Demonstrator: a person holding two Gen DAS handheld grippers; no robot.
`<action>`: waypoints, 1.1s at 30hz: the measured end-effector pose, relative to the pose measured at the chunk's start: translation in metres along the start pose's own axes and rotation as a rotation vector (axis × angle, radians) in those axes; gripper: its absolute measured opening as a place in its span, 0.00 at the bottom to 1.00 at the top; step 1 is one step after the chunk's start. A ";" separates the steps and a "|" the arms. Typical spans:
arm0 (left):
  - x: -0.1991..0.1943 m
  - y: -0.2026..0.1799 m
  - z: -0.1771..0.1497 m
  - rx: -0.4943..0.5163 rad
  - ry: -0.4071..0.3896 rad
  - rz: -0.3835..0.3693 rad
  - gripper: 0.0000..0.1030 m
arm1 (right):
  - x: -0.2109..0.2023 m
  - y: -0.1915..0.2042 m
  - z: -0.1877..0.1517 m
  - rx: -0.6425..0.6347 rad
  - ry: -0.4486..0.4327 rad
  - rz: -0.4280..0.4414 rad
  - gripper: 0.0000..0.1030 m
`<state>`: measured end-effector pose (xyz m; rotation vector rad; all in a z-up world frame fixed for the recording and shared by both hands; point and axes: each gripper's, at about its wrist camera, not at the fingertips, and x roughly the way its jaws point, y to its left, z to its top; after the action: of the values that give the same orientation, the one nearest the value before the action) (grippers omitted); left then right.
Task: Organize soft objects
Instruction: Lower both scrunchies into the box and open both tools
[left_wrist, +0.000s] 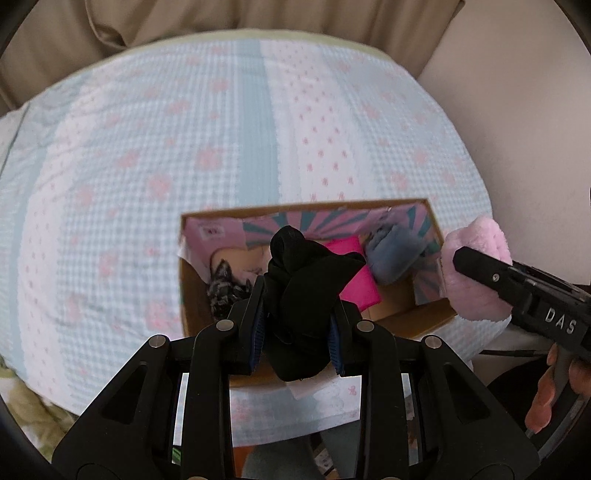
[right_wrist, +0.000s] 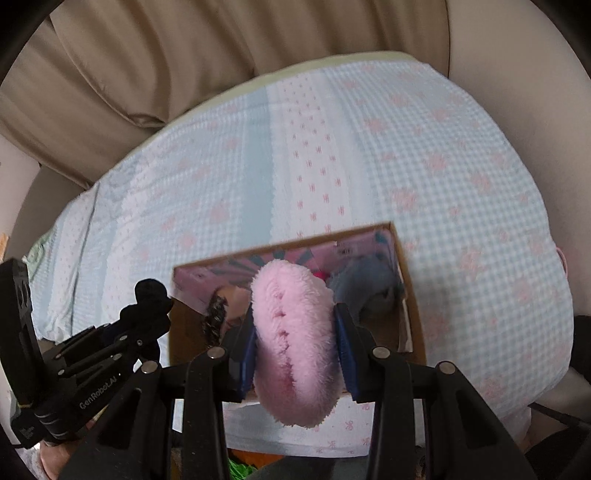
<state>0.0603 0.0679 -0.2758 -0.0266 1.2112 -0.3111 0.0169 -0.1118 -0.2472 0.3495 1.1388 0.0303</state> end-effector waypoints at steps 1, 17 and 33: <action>0.008 0.001 -0.001 -0.001 0.008 -0.001 0.24 | 0.006 -0.001 -0.002 -0.005 0.004 -0.005 0.34; 0.094 0.003 0.015 0.038 0.071 0.063 0.25 | 0.085 -0.017 -0.019 -0.167 0.102 -0.026 0.40; 0.094 -0.001 0.032 0.017 0.084 0.072 1.00 | 0.085 -0.008 -0.027 -0.260 0.138 -0.015 1.00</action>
<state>0.1193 0.0388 -0.3498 0.0446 1.2894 -0.2615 0.0282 -0.0950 -0.3347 0.1086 1.2568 0.1896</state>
